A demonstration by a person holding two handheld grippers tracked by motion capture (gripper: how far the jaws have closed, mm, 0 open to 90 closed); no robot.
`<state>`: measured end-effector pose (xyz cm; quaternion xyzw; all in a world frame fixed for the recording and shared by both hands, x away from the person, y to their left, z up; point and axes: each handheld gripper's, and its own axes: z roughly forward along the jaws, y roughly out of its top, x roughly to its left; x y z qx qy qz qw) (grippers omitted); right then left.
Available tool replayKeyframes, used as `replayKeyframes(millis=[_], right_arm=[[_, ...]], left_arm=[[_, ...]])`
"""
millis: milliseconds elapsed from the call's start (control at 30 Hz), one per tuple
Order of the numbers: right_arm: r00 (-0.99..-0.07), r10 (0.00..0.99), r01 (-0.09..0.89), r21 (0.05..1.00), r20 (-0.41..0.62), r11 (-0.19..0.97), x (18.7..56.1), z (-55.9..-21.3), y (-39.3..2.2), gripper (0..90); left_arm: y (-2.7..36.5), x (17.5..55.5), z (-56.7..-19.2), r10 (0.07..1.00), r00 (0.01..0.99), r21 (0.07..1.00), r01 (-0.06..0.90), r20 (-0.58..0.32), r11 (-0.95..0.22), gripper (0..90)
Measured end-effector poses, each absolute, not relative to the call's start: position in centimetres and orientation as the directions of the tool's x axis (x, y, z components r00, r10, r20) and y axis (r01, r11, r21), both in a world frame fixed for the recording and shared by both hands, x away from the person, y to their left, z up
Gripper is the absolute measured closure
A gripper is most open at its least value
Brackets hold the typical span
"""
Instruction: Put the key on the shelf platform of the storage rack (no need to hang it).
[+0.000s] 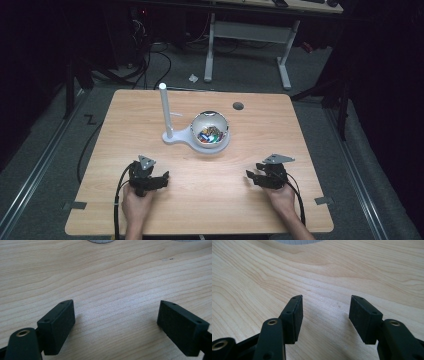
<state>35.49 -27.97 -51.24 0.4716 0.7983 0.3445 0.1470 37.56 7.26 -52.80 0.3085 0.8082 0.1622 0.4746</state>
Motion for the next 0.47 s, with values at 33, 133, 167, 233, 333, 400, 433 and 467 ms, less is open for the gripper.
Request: replayKeyframes(millis=[33,133,167,233,333,400,433,467], right_arm=[[-0.516,0.853,0.649,0.689,0.085,0.324,35.54,-51.42,-27.88,45.0],[-0.522,0.851,0.632,0.696,0.055,0.342,35.56,-51.73,-27.55,44.4],[-0.519,0.853,0.633,0.696,0.056,0.339,35.53,-51.75,-27.42,44.1],[-0.527,0.849,0.615,0.704,0.032,0.355,35.51,-51.88,-27.27,43.3],[-0.54,0.842,0.599,0.701,-0.005,0.388,35.41,-51.92,-26.94,42.1],[-0.536,0.844,0.604,0.699,0.001,0.383,35.44,-51.92,-26.98,41.2],[-0.536,0.844,0.604,0.699,0.0,0.383,35.44,-51.92,-26.98,41.0],[-0.535,0.845,0.604,0.699,0.0,0.383,35.44,-51.92,-26.98,41.0]], left_arm=[[7.25,37.56,-52.79,0.651,-0.36,0.554,0.344,-0.668,0.758,15.1],[7.26,37.56,-52.8,0.652,-0.359,0.555,0.345,-0.667,0.757,15.1],[7.26,37.56,-52.8,0.653,-0.359,0.555,0.344,-0.667,0.757,15.1],[7.27,37.56,-52.81,0.653,-0.359,0.556,0.345,-0.667,0.756,15.1],[7.26,37.56,-52.8,0.653,-0.359,0.555,0.345,-0.667,0.757,15.1],[7.26,37.56,-52.8,0.652,-0.359,0.555,0.344,-0.667,0.757,15.1],[7.26,37.56,-52.8,0.653,-0.359,0.555,0.345,-0.667,0.757,15.1],[7.26,37.56,-52.8,0.653,-0.359,0.555,0.344,-0.667,0.757,15.1]])
